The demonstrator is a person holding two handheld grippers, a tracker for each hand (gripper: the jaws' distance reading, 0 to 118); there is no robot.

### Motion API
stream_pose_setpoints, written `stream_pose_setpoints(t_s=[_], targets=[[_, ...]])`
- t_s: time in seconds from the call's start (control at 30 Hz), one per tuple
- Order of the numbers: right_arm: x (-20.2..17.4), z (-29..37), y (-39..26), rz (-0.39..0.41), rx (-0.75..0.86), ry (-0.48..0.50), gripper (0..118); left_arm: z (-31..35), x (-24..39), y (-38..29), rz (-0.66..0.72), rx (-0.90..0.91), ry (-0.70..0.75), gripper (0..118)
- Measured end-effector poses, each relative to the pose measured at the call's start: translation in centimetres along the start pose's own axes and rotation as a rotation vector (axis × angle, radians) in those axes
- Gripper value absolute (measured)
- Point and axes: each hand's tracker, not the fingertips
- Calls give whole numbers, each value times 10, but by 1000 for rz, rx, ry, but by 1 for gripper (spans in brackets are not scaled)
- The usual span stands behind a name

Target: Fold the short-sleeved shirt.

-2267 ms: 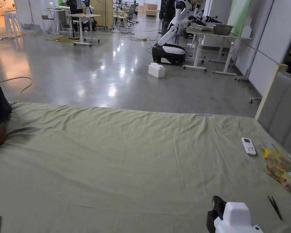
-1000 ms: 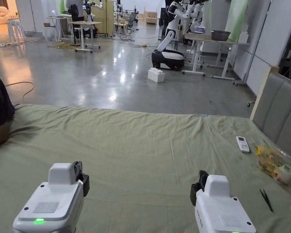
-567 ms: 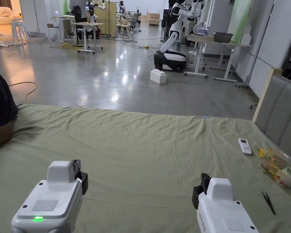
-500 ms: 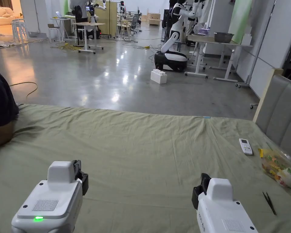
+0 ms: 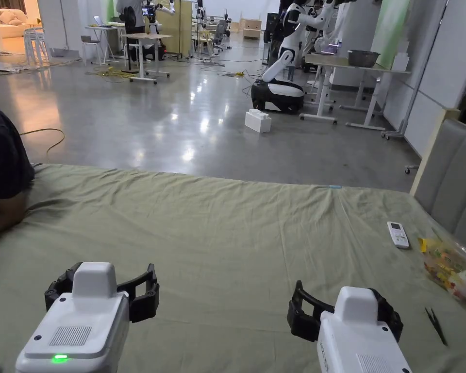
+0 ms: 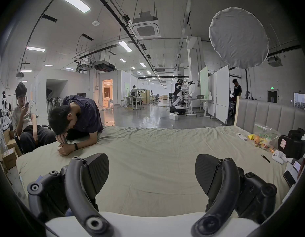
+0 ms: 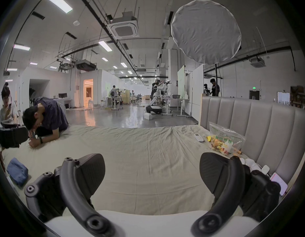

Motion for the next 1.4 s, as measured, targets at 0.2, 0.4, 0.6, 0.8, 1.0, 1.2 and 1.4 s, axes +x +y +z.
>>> stream_pose_setpoints(t_s=[0.2,0.4,0.6,0.8,1.0,1.2,1.4], targets=[[2,7,3,-57,20,23,118,-1,-4,-1,10,0,-12,103],[-4,9,14,-22,56,-34,118,3,-4,2,18,-5,-23,103],[-6,5,22,-61,7,-86,118,0,-3,1,-1,-18,-32,103],[-1,6,29,-114,-5,16,118,-3,-4,-2,5,-31,-34,103],[-1,4,31,-159,-59,14,118,-2,-3,1,26,-46,-30,103],[7,-7,23,-251,-114,24,118,0,-2,3,8,-40,-38,103],[14,-20,14,-263,-139,6,118,-2,-4,2,8,-45,-35,103]])
